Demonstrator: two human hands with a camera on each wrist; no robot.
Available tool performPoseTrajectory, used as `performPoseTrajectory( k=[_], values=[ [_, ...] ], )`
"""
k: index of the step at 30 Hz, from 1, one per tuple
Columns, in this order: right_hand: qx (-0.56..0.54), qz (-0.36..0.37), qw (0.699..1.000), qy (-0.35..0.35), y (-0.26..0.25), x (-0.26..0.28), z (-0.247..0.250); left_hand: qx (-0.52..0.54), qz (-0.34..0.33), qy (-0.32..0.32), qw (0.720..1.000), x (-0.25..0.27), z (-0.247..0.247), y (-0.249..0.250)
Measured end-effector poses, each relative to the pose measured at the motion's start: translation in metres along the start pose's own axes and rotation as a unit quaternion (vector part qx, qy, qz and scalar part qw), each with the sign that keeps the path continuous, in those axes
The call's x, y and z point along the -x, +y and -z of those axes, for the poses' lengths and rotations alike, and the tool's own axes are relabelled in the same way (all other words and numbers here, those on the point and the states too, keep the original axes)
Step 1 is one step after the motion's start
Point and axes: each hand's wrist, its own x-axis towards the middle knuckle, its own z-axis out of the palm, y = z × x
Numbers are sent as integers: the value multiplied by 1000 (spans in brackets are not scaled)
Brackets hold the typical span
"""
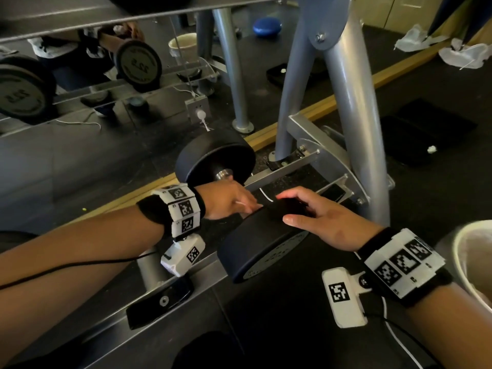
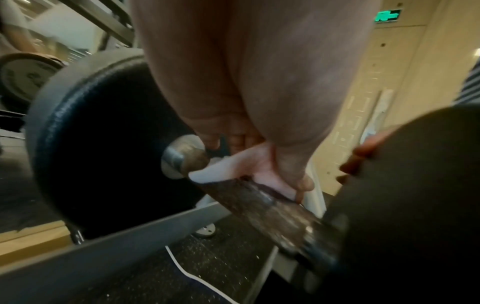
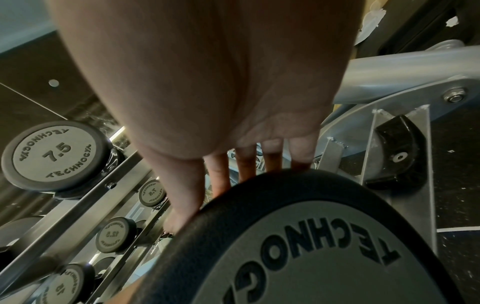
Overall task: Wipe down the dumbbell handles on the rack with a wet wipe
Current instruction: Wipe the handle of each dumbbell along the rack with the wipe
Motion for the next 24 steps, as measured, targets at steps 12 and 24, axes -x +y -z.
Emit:
performPoseTrajectory(
  k=[12,24],
  values=[
    [-8,7,1000,-2,0,1,0,-17,35,26,999,-3,3,-6],
    [-11,1,1000,0,2,-2,0,-89,35,68,993,1,3,-17]
  ],
)
